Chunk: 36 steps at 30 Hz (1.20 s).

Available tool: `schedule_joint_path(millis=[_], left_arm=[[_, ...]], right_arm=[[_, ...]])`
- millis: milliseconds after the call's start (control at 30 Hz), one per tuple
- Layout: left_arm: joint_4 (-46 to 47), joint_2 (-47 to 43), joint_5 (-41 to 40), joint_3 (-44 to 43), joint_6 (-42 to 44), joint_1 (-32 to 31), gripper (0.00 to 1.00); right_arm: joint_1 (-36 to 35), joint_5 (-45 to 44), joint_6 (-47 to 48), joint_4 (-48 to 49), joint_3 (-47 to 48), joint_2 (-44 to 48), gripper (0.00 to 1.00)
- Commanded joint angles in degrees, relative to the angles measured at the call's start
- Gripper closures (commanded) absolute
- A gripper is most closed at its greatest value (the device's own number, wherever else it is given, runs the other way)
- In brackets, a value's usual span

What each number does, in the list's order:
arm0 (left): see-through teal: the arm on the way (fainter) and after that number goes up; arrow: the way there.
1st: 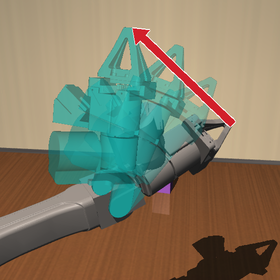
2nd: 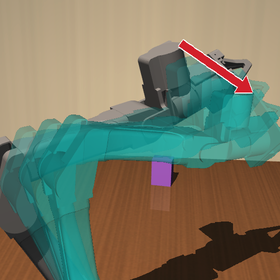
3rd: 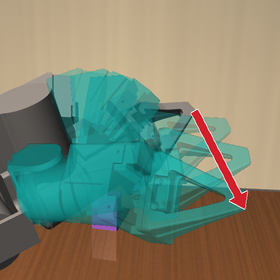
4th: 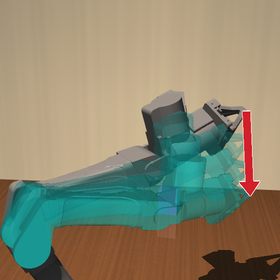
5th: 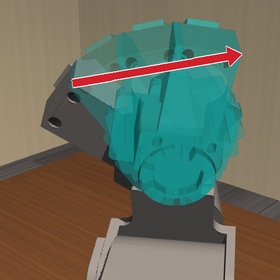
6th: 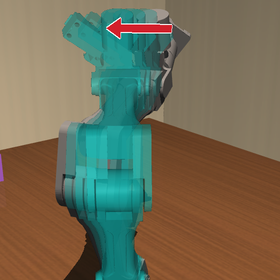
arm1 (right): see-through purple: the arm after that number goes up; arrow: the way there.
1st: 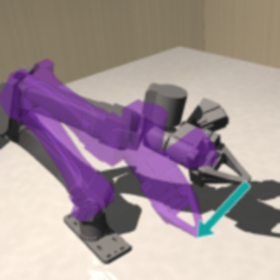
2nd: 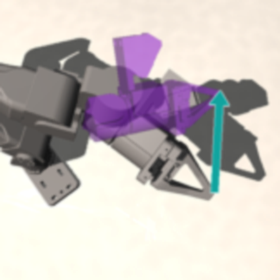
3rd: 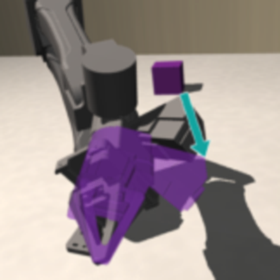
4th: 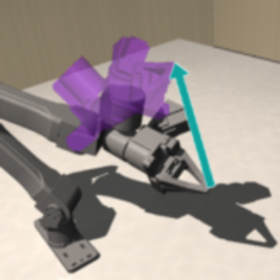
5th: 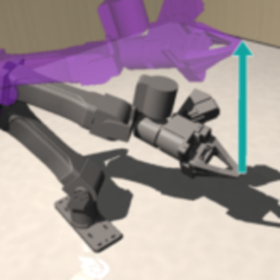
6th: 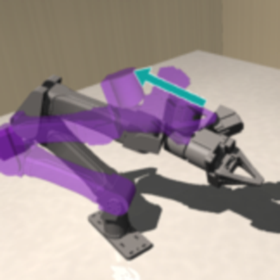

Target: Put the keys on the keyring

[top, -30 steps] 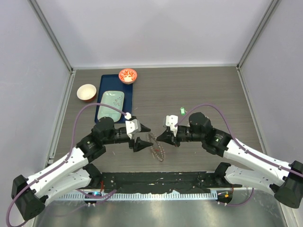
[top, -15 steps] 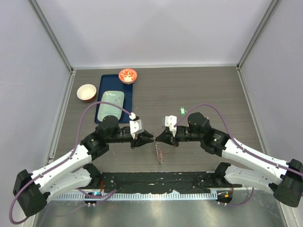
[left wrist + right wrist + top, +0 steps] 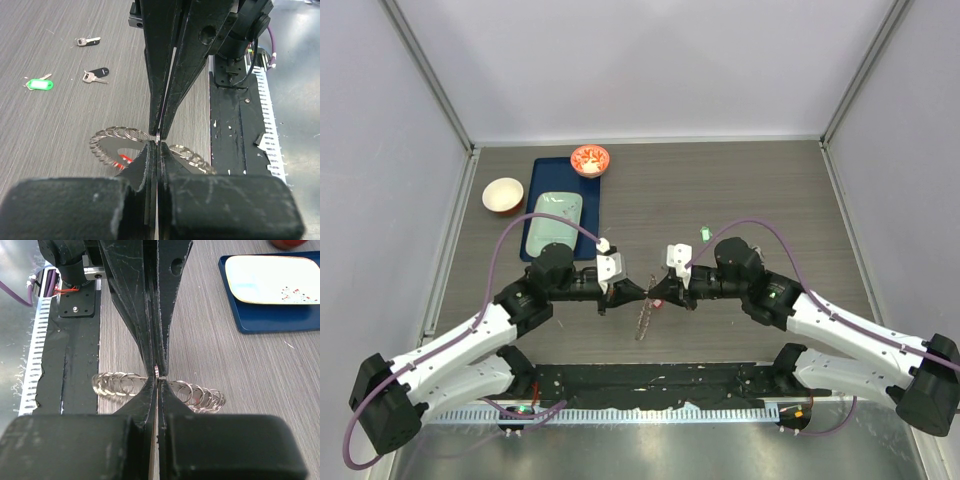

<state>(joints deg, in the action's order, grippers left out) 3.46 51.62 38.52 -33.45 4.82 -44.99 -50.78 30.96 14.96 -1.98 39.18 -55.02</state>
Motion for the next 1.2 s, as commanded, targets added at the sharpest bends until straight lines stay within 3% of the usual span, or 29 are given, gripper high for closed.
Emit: schedule_joint_path(millis=[0,67,100,200,400,700,933,1167], left_arm=[[1.4,-0.3,-0.4,0.7,0.2,-0.2,1.0],[0.4,-1.0,-2.0,0.8,2.1,-0.3,1.0],[0.1,-1.1,-2.3,0.8,3.2,-0.5,1.0],[-0.7,-1.8,-5.3,1.0,6.2,-0.8,1.0],[-6.1,-0.9,-11.6,-0.6,14.1,-3.5,1.0],[-20.0,1.6,-21.4,-8.3,23.9,-9.8,1.0],[-26.1,2.6,-21.4,-12.0,30.9,-9.9,1.0],[-26.1,4.3,-19.7,-12.4,31.6,-9.9,1.0]], right_arm=[[-0.3,-1.2,-0.6,5.2,0.6,2.0,0.99],[-0.3,-3.3,-2.1,4.9,0.5,2.6,0.9],[-0.3,-3.8,-4.0,4.4,0.7,2.9,0.76],[-0.3,-8.4,-7.5,2.3,1.0,4.5,0.5],[0.1,-22.9,-19.5,-0.8,-0.8,8.1,0.25],[6.0,-36.4,-25.9,-4.6,-1.9,8.7,0.04],[7.8,-31.8,-23.4,-4.2,-3.1,8.1,0.07],[7.5,-13.8,-15.8,4.1,-7.0,8.1,0.23]])
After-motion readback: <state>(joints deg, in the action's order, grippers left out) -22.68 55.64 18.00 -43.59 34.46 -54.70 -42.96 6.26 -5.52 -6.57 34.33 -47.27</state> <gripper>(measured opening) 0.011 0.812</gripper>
